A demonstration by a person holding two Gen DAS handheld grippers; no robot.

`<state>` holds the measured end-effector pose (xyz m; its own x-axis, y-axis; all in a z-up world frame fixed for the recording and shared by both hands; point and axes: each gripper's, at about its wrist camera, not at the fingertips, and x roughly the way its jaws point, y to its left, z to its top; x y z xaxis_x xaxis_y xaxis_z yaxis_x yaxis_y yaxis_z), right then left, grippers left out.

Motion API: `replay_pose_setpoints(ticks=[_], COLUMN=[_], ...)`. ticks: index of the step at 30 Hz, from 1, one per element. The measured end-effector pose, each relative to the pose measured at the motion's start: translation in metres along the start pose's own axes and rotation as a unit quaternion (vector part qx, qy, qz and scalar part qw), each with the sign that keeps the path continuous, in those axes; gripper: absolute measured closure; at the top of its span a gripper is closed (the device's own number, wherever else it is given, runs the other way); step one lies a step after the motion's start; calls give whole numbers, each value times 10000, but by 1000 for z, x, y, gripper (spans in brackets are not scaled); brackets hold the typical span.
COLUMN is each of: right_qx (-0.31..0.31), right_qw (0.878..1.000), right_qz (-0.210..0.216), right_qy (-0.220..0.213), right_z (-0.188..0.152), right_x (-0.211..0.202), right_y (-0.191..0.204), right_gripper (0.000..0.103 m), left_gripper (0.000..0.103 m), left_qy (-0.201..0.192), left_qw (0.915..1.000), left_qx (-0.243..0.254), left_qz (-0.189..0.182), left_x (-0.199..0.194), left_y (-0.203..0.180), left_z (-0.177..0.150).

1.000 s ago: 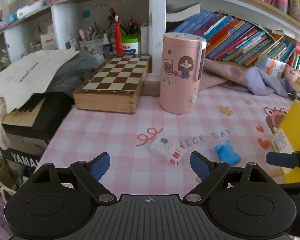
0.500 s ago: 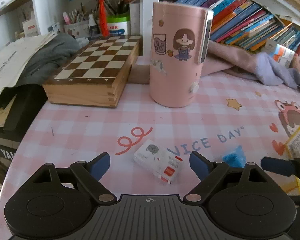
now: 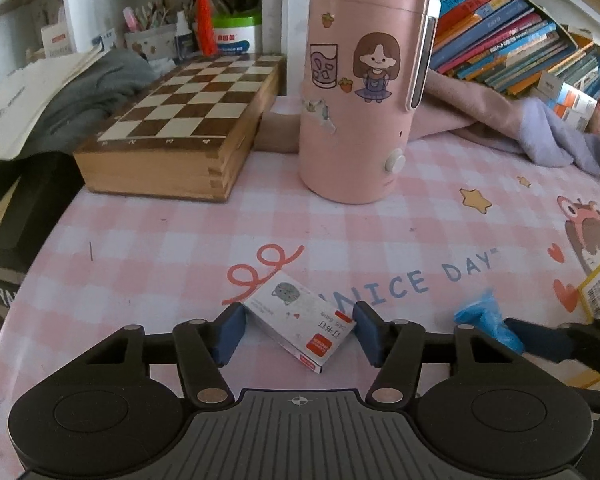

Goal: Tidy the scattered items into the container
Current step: 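Grasp the blue bag with the right tool while the left tool grasps the white medicine box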

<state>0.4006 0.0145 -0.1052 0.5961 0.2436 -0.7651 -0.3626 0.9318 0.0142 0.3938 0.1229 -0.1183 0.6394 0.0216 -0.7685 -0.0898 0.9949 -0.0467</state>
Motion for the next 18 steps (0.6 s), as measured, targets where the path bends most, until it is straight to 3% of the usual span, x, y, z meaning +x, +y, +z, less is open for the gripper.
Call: replay_pose_setpoints(ticks=[18], right_qx=[-103], right_qw=[9990], right_qz=[39], right_qy=[-426], right_z=[-12], right_x=[-57], right_y=[7], right_gripper=[74], left_gripper=[45], left_qy=[-458], left_qw=[9984], left_qx=[-232], left_qz=[-224], left_x=[-74], left_y=[9], left_z=[-20])
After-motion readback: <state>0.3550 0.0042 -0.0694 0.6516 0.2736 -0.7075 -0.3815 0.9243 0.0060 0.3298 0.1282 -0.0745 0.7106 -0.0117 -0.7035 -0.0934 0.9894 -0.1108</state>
